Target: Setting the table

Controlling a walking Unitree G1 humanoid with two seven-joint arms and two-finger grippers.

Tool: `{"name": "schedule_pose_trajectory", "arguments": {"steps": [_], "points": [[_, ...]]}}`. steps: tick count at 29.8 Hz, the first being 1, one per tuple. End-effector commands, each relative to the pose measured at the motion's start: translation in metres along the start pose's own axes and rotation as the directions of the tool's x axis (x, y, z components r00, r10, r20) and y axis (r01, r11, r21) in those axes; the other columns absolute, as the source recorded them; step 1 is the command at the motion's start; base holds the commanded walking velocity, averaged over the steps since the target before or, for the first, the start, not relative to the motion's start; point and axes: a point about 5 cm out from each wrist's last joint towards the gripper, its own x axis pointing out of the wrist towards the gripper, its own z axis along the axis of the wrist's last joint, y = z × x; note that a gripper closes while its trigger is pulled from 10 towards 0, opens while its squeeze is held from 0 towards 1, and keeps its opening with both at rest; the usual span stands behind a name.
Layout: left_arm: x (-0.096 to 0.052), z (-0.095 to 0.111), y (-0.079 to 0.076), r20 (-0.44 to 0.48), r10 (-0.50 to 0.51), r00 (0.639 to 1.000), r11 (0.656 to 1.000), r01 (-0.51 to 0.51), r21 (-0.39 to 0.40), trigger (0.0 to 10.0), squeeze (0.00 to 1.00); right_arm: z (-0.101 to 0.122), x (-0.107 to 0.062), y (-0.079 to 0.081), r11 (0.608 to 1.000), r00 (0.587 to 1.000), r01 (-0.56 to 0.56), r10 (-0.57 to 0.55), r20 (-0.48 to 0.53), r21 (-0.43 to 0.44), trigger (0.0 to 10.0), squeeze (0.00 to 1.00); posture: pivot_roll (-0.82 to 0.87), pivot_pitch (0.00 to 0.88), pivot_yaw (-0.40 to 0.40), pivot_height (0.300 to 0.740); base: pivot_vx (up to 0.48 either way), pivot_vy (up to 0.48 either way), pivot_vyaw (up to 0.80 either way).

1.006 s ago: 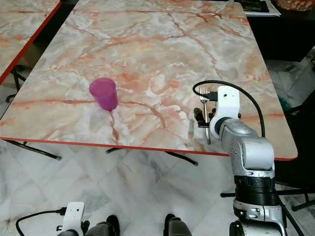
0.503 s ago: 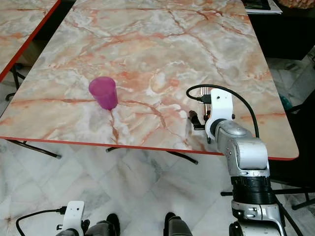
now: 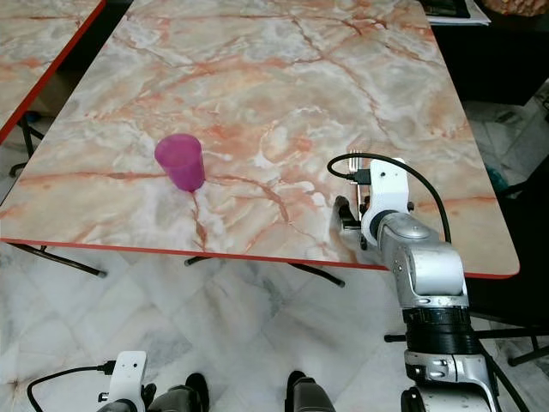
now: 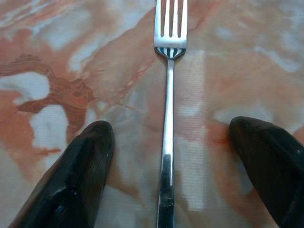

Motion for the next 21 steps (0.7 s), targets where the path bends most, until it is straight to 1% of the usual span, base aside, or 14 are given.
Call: {"name": "schedule_pose_trajectory", "arguments": {"steps": [1, 8, 15, 21], "points": [[-0.006, -0.03, -0.008, -0.113, -0.032, 0.993, 0.999, 0.03, -0.018, 10.0, 0.0, -0.003, 0.003, -0.001, 1.0, 1.0, 0.01, -0.01, -0.01, 0.015, 10.0, 0.0, -0.13, 0.249, -0.028, 0.74, 0.0, 0.0, 0.0], [-0.006, -0.031, -0.008, -0.113, -0.03, 0.993, 0.999, 0.028, -0.023, 10.0, 0.0, 0.007, 0.011, 0.003, 0.999, 0.999, 0.027, -0.028, 0.031, 0.026, 10.0, 0.0, -0.12, 0.253, -0.029, 0.74, 0.0, 0.0, 0.0], [-0.006, -0.031, -0.008, -0.113, -0.029, 0.993, 0.999, 0.027, -0.023, 10.0, 0.0, 0.021, 0.01, 0.002, 0.999, 0.996, 0.032, -0.035, 0.081, 0.037, 10.0, 0.0, -0.12, 0.257, -0.028, 0.74, 0.0, 0.0, 0.0], [-0.006, -0.031, -0.008, -0.115, -0.031, 0.993, 0.999, 0.029, -0.021, 10.0, 0.0, 0.021, 0.011, 0.001, 0.999, 0.996, 0.031, -0.033, 0.081, 0.03, 10.0, 0.0, -0.12, 0.258, -0.026, 0.74, 0.0, 0.0, 0.0]]}}
